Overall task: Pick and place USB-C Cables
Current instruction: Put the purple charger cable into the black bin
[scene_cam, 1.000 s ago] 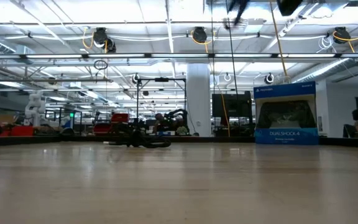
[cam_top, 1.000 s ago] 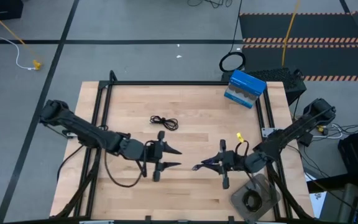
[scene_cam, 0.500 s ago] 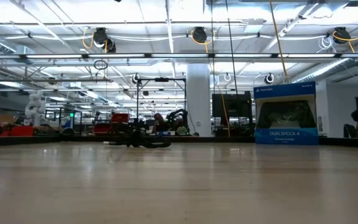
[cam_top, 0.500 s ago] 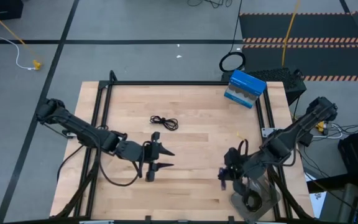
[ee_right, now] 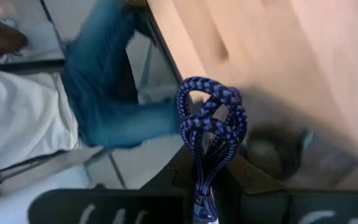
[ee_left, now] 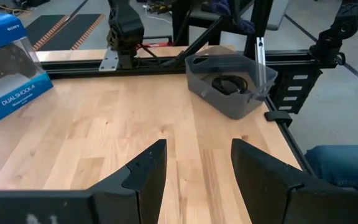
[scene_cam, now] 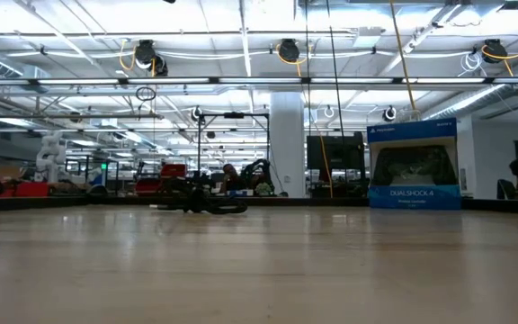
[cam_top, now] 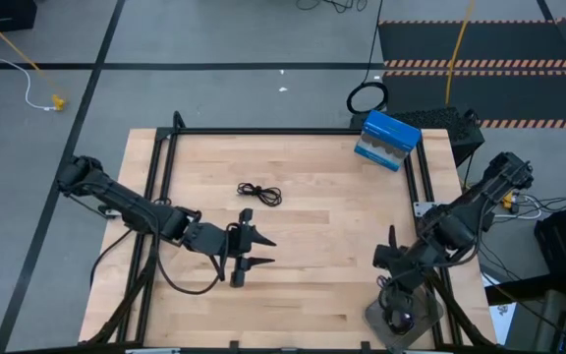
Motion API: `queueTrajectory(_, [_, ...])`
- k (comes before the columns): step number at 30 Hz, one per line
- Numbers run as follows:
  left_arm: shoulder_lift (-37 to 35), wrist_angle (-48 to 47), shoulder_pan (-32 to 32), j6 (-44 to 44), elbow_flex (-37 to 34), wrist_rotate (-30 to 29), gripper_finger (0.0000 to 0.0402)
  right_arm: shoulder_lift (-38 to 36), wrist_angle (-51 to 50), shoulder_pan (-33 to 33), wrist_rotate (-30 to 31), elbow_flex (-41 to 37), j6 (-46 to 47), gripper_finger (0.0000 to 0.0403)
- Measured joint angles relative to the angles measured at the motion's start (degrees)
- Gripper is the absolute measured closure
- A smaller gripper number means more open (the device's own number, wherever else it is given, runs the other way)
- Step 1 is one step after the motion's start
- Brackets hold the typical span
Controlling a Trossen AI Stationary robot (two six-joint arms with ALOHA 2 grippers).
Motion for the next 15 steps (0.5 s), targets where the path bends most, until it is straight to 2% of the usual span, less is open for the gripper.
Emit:
queueTrajectory(5, [0.0, 0.0, 0.0, 0.0, 0.0, 0.0, 0.0220, 0.0, -3.5, 0.8, -2.1, 0.0, 2.9, 0.0383])
queueTrajectory(15, [0.0, 0.0, 0.0, -0.3, 0.0, 0.0, 0.0220, 0.0, -8.7, 2.7, -3.0, -3.7, -0.4, 0.0383])
